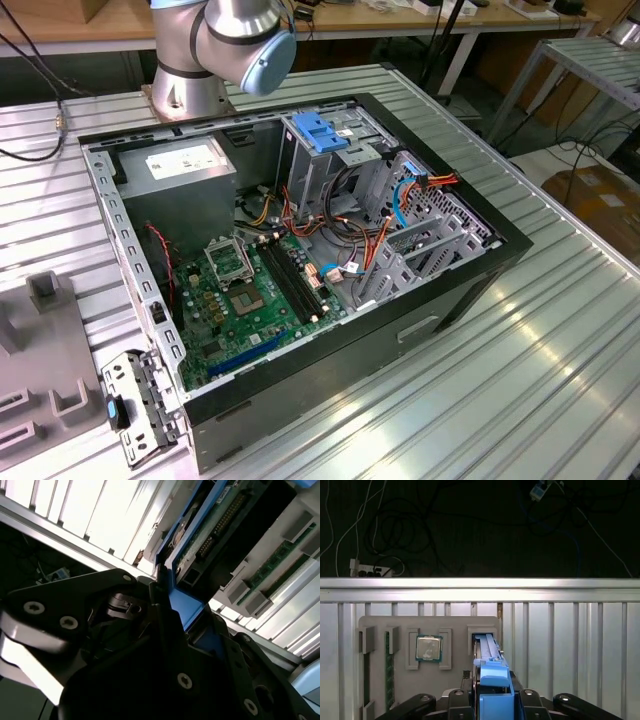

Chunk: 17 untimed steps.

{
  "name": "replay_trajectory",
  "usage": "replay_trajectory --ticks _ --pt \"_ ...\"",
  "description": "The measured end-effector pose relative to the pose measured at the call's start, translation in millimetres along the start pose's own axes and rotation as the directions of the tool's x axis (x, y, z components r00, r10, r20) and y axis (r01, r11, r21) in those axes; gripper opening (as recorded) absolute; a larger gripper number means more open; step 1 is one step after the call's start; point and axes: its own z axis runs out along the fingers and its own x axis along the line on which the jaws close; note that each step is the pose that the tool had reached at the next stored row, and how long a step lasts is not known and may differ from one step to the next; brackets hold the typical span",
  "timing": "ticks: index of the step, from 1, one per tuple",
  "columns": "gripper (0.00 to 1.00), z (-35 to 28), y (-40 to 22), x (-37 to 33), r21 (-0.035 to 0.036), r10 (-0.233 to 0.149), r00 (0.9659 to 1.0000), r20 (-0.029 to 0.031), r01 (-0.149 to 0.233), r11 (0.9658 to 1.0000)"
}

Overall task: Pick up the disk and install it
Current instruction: 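Pick up the disk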

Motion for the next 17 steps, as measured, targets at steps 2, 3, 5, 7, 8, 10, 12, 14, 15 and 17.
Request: replay_trajectory --ticks 2,3,5,7,8,10,12,14,15,17 --pt "0.37 -5.6 -0.1 -0.1 0.0001 0.0 1.0 -0.0001 0.0 1.0" --pt "0.37 -8.4 -0.1 -0.2 0.0001 0.0 1.0 0.0 0.0 1.0" --pt "0.37 -14.4 -0.1 -0.2 0.0 0.0 1.0 0.0 0.0 1.0" --pt "0.37 -22.8 -0.2 -0.4 0.0 0.0 1.0 -0.0001 0.0 1.0" --pt "0.37 -26.1 -0.2 -0.4 0.0002 0.0 1.0 0.0 0.0 1.0" --pt "0.37 -32.6 -0.2 -0.5 0.0 0.0 1.0 -0.0001 0.0 1.0" --pt "0.37 -39.2 -0.2 -0.6 0.0 0.0 1.0 0.0 0.0 1.0" --pt "0.37 -45.1 -0.3 -0.7 0.0001 0.0 1.0 0.0 0.0 1.0" --pt "0.37 -47.8 -0.3 -0.8 0.0 0.0 1.0 -0.0001 0.0 1.0" --pt "0.37 -53.2 -0.3 -0.8 0.0 0.0 1.0 0.0 0.0 1.0"
